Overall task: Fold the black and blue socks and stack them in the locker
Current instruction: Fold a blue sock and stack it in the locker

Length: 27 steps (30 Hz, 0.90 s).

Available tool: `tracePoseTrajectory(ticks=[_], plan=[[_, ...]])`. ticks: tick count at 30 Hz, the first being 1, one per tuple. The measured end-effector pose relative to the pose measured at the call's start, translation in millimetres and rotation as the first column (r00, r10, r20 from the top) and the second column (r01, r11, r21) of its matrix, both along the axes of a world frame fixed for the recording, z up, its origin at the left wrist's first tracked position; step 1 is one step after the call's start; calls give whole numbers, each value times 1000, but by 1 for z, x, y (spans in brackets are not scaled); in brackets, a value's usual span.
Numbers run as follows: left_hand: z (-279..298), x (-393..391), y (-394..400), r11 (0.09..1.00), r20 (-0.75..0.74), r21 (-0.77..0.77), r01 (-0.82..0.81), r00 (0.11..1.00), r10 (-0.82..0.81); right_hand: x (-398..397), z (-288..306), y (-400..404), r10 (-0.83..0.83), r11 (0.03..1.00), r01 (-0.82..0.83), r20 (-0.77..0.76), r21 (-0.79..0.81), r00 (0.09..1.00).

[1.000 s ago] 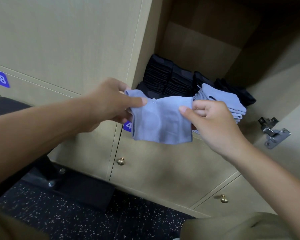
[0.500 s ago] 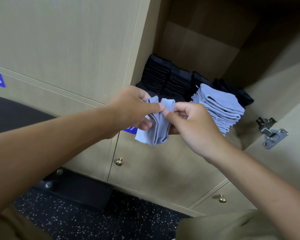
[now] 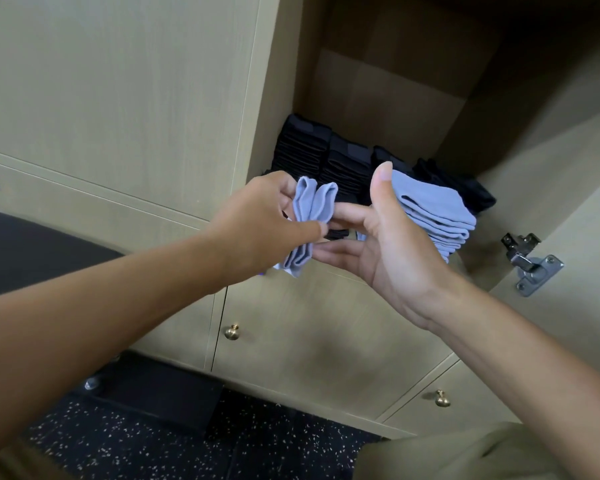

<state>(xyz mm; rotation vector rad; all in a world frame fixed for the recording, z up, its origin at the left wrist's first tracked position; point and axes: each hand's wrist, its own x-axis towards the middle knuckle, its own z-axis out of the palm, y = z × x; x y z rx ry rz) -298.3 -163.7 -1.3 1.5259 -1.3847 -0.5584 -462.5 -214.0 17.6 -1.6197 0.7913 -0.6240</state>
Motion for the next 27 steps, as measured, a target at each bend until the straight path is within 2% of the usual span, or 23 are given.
tracePoseTrajectory(ticks=[4,6,8,10,13,15,18,20,23,25,27], plan=[[0,4,-3,999,-99,-38,-12,995,8,-2,0,-2,-112,993,112,-2,-34,994],[4,5,-3,999,-185,-39,-5,983,-2,-2,1,-1,-207,968,204,-1,-149,978],[8,8,-4,999,-326,-29,32,944,-40,-6,2,-4,-340,895,313,-31,-318,940],[10,12,-4,995,-426,-19,95,900,-94,-11,3,-10,-424,839,375,-43,-394,905],[12,15,-4,984,-507,-36,175,845,-169,-18,3,-17,-414,865,380,-38,-327,909],[13,16,-4,973,-543,-50,227,811,-217,-21,2,-21,-369,908,351,-41,-227,928],[18,16,-5,961,-569,-41,272,784,-247,-21,3,-25,-314,947,316,54,-50,948],[22,14,-10,971,-628,-20,237,753,-196,-21,6,-26,-315,948,318,87,-13,945],[31,3,-22,993,-779,-13,120,621,-85,-21,10,-27,-286,958,285,109,26,952],[37,-7,-29,999,-838,-5,52,545,-33,-22,15,-29,-268,962,250,189,114,945],[41,-13,-38,999,-860,-14,38,510,-32,-25,20,-32,-273,956,226,296,185,915]])
